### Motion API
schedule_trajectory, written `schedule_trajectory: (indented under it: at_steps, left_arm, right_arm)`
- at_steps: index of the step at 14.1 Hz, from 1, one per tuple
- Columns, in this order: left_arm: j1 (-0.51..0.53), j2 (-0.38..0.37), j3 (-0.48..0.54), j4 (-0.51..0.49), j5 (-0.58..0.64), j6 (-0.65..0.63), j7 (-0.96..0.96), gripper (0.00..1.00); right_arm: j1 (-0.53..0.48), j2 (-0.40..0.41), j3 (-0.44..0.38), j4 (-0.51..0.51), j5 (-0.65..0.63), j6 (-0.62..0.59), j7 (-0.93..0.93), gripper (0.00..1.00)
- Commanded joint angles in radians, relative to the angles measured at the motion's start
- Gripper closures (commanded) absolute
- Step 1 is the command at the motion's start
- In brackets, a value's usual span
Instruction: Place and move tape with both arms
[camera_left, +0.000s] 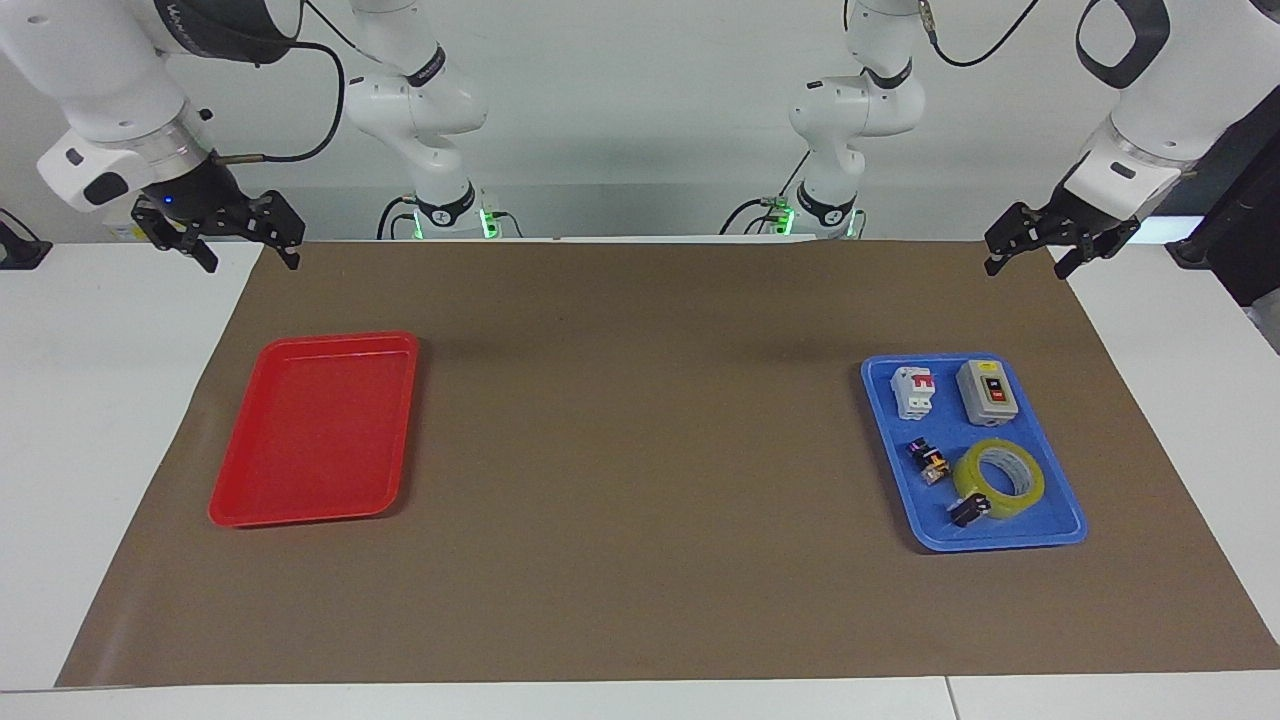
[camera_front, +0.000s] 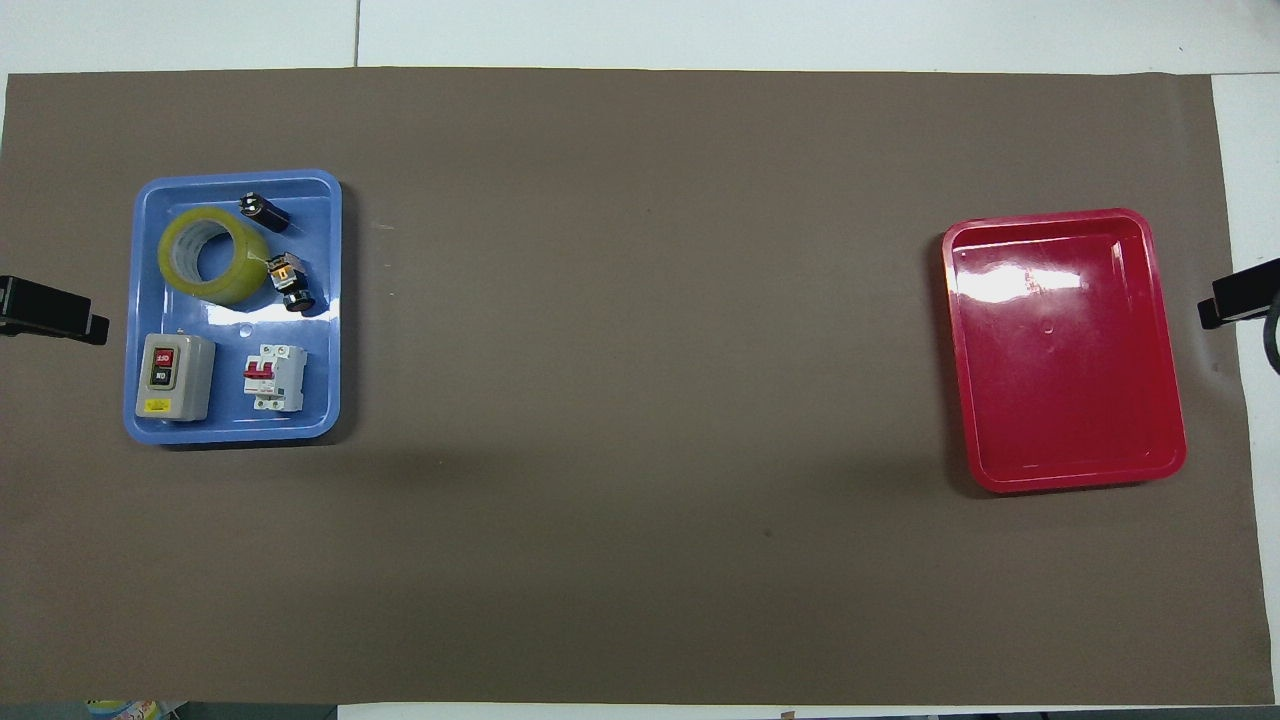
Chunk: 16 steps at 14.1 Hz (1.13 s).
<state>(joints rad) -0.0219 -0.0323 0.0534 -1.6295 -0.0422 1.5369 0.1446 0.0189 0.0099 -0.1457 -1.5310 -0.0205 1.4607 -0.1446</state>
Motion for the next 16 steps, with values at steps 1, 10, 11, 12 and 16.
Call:
schedule_trajectory:
  at_steps: [1, 10, 11, 12, 16]
  left_arm:
    - [-0.004, -0.021, 0.003, -0.018, 0.013, 0.009, 0.012, 0.0]
    - [-0.004, -0.021, 0.003, -0.018, 0.013, 0.009, 0.012, 0.0]
    - [-0.004, -0.021, 0.002, -0.018, 0.013, 0.009, 0.012, 0.0]
    - [-0.004, -0.021, 0.003, -0.018, 0.013, 0.009, 0.012, 0.0]
    - [-0.004, -0.021, 0.003, -0.018, 0.013, 0.009, 0.012, 0.0]
  right_arm:
    - [-0.019, -0.011, 0.005, -0.006, 0.008, 0.009, 0.002, 0.0]
    - [-0.013, -0.011, 0.009, -0.009, 0.008, 0.001, -0.003, 0.0]
    - [-0.014, -0.011, 0.008, -0.009, 0.008, 0.0, -0.003, 0.0]
    - [-0.014, -0.011, 0.009, -0.009, 0.008, 0.0, -0.003, 0.0]
    - [-0.01, -0.011, 0.009, -0.009, 0.008, 0.0, -0.003, 0.0]
